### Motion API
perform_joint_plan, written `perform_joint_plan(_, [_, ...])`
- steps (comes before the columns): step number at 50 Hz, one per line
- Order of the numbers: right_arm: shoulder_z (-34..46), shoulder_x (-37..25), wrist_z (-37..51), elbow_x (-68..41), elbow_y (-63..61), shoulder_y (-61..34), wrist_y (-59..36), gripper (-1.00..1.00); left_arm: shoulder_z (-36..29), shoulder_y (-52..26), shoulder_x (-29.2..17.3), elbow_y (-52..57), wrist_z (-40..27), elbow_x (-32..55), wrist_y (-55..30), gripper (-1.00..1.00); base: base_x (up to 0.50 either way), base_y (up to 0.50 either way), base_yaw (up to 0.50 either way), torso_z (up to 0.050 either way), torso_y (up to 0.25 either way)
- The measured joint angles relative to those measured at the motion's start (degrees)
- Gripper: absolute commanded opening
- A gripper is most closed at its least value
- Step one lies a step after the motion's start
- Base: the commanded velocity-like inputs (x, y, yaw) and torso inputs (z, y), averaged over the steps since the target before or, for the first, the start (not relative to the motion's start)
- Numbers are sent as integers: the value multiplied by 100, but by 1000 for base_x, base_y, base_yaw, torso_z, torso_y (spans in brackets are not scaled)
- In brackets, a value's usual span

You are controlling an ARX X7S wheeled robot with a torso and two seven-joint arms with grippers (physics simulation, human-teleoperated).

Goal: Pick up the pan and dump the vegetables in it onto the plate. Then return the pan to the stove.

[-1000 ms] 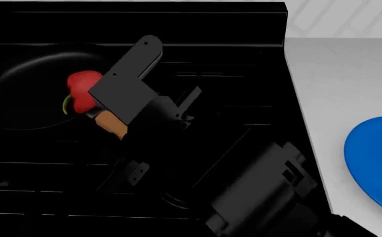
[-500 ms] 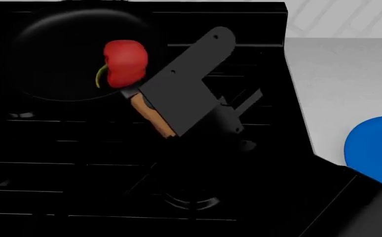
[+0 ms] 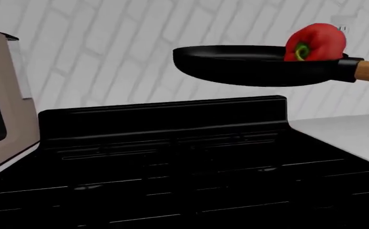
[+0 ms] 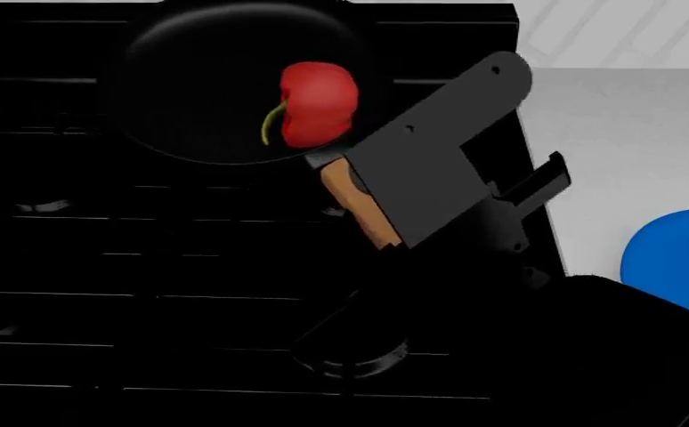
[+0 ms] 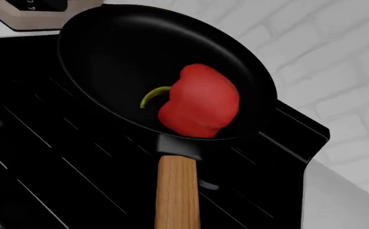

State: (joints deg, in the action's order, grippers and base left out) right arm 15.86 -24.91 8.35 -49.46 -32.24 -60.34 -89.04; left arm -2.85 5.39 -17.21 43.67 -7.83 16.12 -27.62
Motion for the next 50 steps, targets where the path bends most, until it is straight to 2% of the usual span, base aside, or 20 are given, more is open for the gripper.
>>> perform_joint_plan(24, [-1219,-589,916,-999,-250,746,151,-100,-79,44,-56,-125,-26,17,131,100,0,0,0,1,5])
perform_joint_plan(37, [-1733,-799,955,-801,27,1525,779,-100,-147,10,-93,-131,-65,19,93,100,0,0,0,2,6])
perform_joint_plan(50, [-1744,-830,828,-284,658,1896,1469,-100,-279,-88,-127,-80,-143,-45,-14,100,0,0,0,1,6])
